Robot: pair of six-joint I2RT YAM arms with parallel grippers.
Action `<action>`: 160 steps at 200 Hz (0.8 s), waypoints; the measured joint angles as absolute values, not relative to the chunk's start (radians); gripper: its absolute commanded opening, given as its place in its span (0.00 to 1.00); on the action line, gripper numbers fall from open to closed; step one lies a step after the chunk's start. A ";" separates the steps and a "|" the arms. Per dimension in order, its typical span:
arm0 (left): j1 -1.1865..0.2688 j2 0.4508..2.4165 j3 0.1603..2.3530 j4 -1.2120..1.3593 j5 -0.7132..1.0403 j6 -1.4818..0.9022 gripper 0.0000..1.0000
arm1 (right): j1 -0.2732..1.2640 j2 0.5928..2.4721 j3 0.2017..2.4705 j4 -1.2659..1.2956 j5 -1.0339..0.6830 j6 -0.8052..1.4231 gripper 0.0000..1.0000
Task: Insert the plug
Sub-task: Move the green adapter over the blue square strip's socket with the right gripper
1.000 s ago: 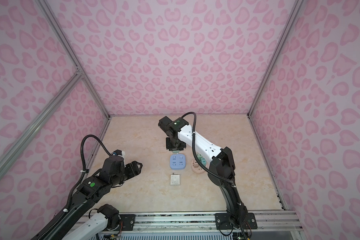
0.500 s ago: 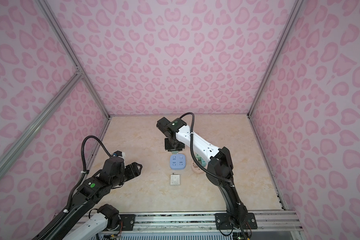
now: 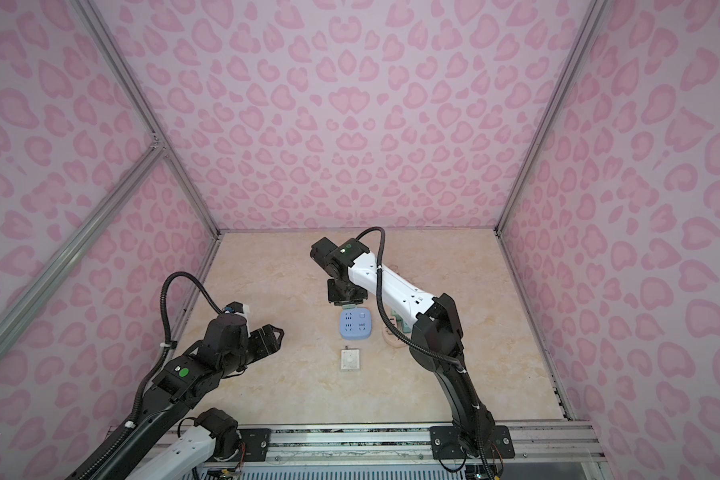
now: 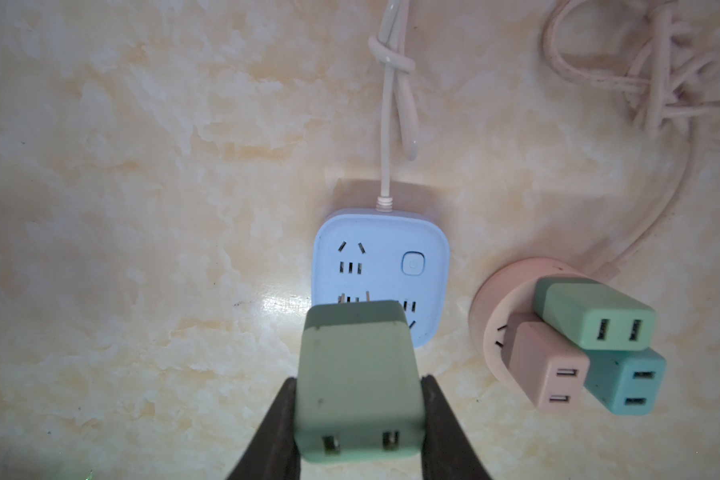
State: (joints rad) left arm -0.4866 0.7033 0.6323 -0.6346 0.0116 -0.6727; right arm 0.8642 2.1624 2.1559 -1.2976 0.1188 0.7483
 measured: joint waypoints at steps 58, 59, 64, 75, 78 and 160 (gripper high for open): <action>-0.487 0.708 0.632 -0.635 0.012 -0.670 0.80 | 0.866 2.164 2.156 -1.299 0.119 0.747 0.00; -0.487 0.708 0.632 -0.635 0.012 -0.670 0.80 | 0.866 2.164 2.156 -1.299 0.119 0.747 0.00; -0.487 0.709 0.632 -0.635 0.012 -0.670 0.80 | 0.867 2.164 2.156 -1.298 0.119 0.747 0.00; -0.487 0.708 0.632 -0.635 0.012 -0.670 0.80 | 0.867 2.164 2.156 -1.298 0.119 0.747 0.00; -0.487 0.708 0.632 -0.635 0.012 -0.670 0.80 | 0.867 2.164 2.156 -1.298 0.119 0.747 0.00; -0.487 0.698 0.630 -0.637 0.005 -0.670 0.80 | 0.864 2.189 2.156 -1.297 0.112 0.739 0.00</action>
State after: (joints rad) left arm -0.4866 0.6979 0.6304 -0.6369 0.0048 -0.6704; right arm 0.8642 2.1891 2.1559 -1.2972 0.1116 0.7395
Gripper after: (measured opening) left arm 0.797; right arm 0.343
